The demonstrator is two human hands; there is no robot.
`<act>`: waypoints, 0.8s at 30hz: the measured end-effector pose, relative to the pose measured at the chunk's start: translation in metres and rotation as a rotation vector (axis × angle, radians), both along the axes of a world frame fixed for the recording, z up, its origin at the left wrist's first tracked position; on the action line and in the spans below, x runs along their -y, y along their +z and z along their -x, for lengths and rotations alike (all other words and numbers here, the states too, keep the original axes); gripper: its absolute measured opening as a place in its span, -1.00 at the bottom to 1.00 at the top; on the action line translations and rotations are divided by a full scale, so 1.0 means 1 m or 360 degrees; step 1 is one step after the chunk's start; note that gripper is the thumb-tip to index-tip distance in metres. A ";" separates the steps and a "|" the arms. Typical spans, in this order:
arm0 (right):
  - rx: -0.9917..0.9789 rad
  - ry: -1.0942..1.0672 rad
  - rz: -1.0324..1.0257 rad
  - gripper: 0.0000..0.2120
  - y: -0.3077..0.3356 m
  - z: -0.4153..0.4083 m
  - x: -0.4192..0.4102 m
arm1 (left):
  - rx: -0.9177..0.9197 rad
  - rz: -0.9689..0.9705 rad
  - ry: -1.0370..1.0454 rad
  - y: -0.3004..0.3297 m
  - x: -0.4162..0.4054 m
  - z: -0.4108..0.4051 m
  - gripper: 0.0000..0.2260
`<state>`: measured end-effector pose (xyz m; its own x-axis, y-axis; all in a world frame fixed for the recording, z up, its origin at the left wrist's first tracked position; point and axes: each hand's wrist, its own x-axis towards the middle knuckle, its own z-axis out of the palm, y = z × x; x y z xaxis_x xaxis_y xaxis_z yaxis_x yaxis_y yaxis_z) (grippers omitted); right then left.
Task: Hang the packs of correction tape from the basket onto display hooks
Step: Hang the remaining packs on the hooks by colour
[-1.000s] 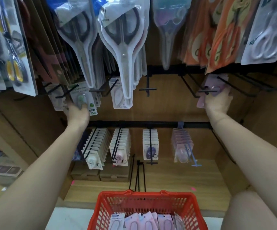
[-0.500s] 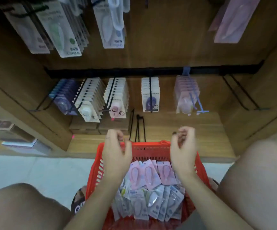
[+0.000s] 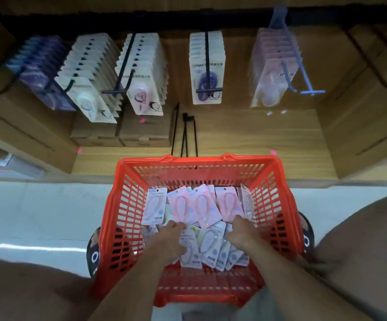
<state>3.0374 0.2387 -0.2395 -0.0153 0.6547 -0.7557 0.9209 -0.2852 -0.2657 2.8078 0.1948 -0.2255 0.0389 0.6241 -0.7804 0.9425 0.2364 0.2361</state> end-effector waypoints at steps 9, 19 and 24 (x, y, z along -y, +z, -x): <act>0.0272 0.0139 -0.0194 -0.51 -0.001 0.002 0.008 | -0.0140 0.0019 -0.0142 -0.010 -0.001 -0.006 -0.42; -0.0057 0.0074 -0.0191 -0.33 -0.006 0.007 0.015 | -0.0167 0.0018 -0.0228 -0.012 0.005 -0.002 -0.45; -0.0196 -0.0082 -0.0262 -0.42 0.000 0.008 0.017 | -0.0262 0.0016 -0.0015 -0.013 0.005 0.010 -0.36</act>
<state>3.0289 0.2219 -0.2393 -0.0642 0.7716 -0.6329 0.8641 -0.2742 -0.4220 2.7983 0.1899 -0.2388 -0.0843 0.6163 -0.7830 0.9705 0.2289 0.0757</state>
